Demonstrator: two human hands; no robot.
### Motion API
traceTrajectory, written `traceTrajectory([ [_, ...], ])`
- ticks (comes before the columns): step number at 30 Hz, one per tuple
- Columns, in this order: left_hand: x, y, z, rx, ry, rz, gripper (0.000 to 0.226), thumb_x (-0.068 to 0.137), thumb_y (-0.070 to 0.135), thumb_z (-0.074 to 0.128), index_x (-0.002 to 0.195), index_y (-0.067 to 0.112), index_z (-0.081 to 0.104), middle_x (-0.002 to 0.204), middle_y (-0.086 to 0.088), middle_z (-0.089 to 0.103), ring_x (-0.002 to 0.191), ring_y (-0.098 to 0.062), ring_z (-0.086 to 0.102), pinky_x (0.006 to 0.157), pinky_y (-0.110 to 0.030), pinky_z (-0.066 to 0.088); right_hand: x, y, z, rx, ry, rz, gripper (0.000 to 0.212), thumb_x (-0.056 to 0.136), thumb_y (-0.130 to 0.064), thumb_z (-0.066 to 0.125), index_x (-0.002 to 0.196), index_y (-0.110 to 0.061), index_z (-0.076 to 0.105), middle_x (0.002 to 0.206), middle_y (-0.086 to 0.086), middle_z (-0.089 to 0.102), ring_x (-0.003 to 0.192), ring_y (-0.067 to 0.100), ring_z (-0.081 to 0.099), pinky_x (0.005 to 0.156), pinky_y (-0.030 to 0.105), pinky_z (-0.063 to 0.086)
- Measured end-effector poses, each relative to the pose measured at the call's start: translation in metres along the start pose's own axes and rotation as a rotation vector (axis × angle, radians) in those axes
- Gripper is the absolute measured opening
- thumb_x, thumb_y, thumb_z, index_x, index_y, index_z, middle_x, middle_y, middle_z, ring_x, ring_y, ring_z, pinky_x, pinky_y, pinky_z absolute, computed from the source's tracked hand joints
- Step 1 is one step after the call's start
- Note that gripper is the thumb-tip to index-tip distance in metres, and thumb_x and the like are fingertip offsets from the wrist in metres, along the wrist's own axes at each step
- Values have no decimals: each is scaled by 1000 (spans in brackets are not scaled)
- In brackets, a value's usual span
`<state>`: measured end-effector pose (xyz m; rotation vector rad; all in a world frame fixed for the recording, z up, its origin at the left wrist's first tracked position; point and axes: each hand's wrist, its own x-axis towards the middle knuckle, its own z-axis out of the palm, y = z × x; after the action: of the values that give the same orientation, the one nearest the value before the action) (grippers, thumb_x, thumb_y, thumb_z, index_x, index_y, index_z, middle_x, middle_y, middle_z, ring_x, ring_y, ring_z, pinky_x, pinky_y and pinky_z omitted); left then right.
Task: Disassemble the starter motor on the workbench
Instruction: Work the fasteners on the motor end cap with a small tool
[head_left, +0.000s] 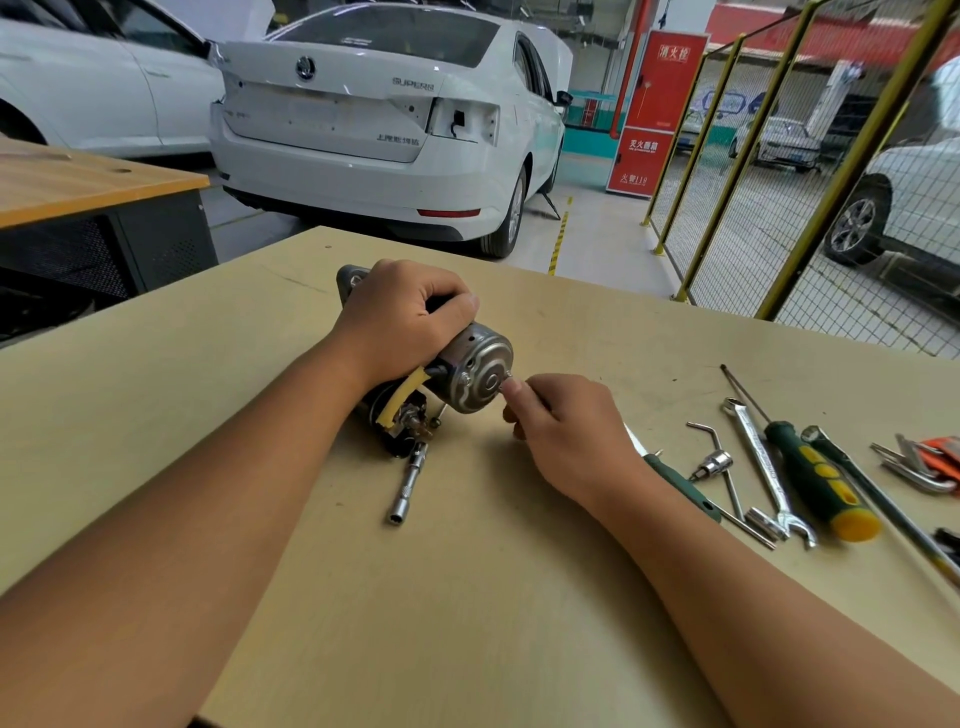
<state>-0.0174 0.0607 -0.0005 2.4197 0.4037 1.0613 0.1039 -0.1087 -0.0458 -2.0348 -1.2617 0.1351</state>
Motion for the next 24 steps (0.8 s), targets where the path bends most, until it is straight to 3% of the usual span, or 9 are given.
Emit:
traceTrajectory([
  [5, 1, 1, 0, -7, -1, -7, 27, 92, 38, 57, 85, 23, 79, 74, 5, 73, 77, -16, 70, 74, -47, 59, 0, 1, 1, 31, 148, -14, 21, 82, -38, 79, 74, -31, 61, 74, -12, 64, 72, 2, 58, 60, 19, 39],
  [7, 0, 1, -1, -6, -3, -6, 28, 92, 38, 58, 85, 22, 80, 74, 5, 73, 77, -16, 70, 74, -47, 59, 0, 2, 0, 72, 159, 6, 23, 81, -46, 76, 71, -29, 64, 71, -11, 66, 70, 3, 60, 59, 21, 42],
  [9, 0, 0, -1, -4, -1, -6, 29, 92, 38, 58, 87, 20, 81, 75, 5, 74, 77, -18, 70, 75, -47, 59, 1, 2, -2, 88, 92, 26, 36, 93, -52, 61, 72, -24, 69, 71, -8, 69, 70, 6, 62, 67, 32, 51],
  [11, 0, 0, -1, -1, -1, -4, 31, 92, 38, 57, 88, 18, 81, 76, 3, 74, 78, -19, 70, 76, -47, 59, 2, 1, -1, 51, 29, 22, 41, 100, -47, 53, 74, -21, 70, 72, -6, 70, 72, 12, 65, 73, 36, 53],
  [14, 0, 0, -1, -4, -6, -3, 31, 93, 38, 57, 88, 18, 81, 75, 4, 74, 78, -18, 70, 76, -48, 59, 2, 2, 0, 27, 88, -5, 20, 92, -39, 69, 78, -26, 64, 76, -10, 66, 74, 5, 60, 66, 25, 47],
  [16, 0, 0, -1, -3, -4, -4, 31, 93, 39, 57, 88, 19, 81, 75, 4, 74, 78, -18, 70, 76, -48, 59, -1, 2, -1, 48, 120, -19, 20, 83, -36, 79, 82, -31, 60, 80, -14, 64, 76, 1, 58, 64, 19, 42],
  [19, 1, 0, 0, -2, -2, -4, 31, 93, 39, 57, 87, 19, 81, 75, 4, 74, 78, -20, 70, 75, -48, 59, -3, 0, -1, -5, 43, -31, 27, 89, -53, 67, 90, -27, 66, 81, -11, 66, 77, 3, 60, 68, 28, 51],
  [21, 1, 0, 0, -3, -2, -3, 30, 92, 39, 58, 85, 20, 80, 74, 4, 73, 77, -20, 69, 75, -47, 59, -2, -1, -1, -31, -16, -28, 37, 99, -52, 52, 87, -21, 69, 78, -5, 68, 76, 12, 62, 73, 39, 55],
  [24, 1, 0, -1, -2, 1, -6, 30, 92, 39, 57, 85, 21, 80, 74, 5, 73, 77, -19, 69, 75, -47, 59, 1, 0, 1, -46, 28, -24, 25, 97, -41, 62, 79, -24, 63, 74, -8, 63, 72, 9, 58, 64, 31, 46],
])
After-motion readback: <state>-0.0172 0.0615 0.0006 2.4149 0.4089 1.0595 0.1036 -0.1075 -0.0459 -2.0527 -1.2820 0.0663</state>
